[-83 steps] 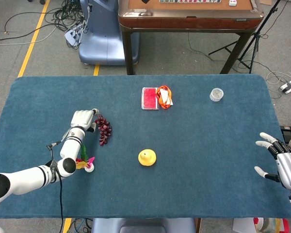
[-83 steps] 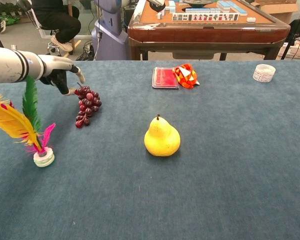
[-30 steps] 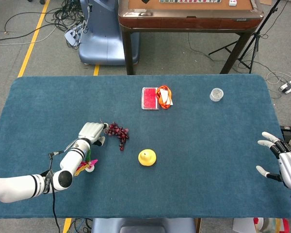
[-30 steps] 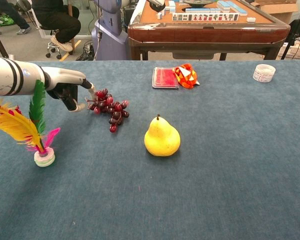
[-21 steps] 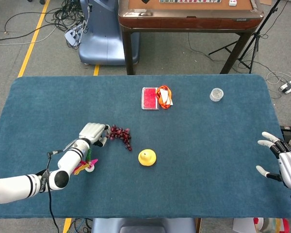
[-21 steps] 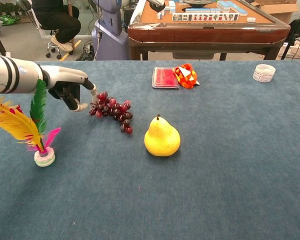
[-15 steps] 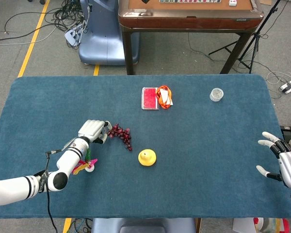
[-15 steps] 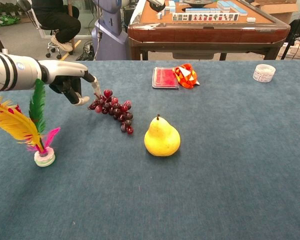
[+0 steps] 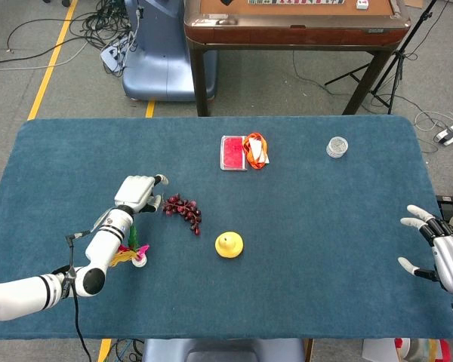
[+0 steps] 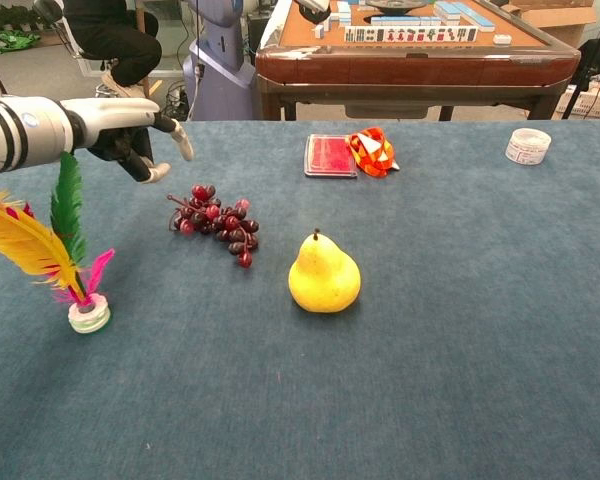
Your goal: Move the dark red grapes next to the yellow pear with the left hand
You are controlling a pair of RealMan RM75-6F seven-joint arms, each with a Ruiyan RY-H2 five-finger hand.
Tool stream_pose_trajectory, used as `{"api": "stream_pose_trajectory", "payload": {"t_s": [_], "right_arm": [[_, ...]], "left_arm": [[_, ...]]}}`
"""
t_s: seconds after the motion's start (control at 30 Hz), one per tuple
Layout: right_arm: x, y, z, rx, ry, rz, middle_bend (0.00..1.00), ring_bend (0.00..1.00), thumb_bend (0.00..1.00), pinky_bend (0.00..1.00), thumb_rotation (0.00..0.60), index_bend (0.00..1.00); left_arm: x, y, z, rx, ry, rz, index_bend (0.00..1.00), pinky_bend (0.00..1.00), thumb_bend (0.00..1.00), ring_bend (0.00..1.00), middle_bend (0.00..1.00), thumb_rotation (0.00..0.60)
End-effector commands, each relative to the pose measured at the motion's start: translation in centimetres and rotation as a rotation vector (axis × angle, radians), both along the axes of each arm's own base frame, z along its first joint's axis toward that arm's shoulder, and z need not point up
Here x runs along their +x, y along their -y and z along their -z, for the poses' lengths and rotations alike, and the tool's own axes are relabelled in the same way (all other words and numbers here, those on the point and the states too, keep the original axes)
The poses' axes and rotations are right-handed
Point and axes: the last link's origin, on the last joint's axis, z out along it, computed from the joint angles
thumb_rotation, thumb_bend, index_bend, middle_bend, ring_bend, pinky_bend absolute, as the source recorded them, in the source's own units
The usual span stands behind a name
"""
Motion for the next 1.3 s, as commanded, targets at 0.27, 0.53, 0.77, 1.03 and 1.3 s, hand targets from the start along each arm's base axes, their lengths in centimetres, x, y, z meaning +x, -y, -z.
{"api": "stream_pose_trajectory", "payload": {"t_s": [0.27,0.53,0.77,1.03,1.3], "right_arm": [[-0.1,0.0,-0.2,-0.006,0.005,0.002,0.17,0.17,0.11,0.31,0.6,0.29],[-0.1,-0.1,-0.5,-0.01,0.011,-0.001,0.17,0.17,0.11,0.31,0.6,0.29],[-0.1,0.0,-0.4,-0.004,0.01,-0.001,0.17,0.17,0.11,0.31,0.6,0.29],[-0.1,0.0,-0.4,-0.003,0.01,0.001,0.17,0.17,0.11,0.31,0.6,0.29],[-0.1,0.0,-0.6,-0.008,0.014,0.0,0.17,0.17,0.11,0.31,0.6,0.29]], "left_arm": [[1.4,-0.6,1.9,-0.058,-0.08,0.0,0.28,1.0,0.55,1.0,1.0,0.6],[2.0,-1.0,1.7,0.002,-0.058,-0.004,0.28,1.0,0.55,1.0,1.0,0.6],[2.4,-1.2,0.8,0.031,-0.048,0.016,0.28,1.0,0.55,1.0,1.0,0.6],[3.2,-1.1,1.0,0.005,-0.061,0.054,0.31,1.0,0.55,1.0,1.0,0.6],[4.5,-1.1,1.5,0.009,-0.065,0.085,0.33,1.0,0.56,1.0,1.0,0.6]]}}
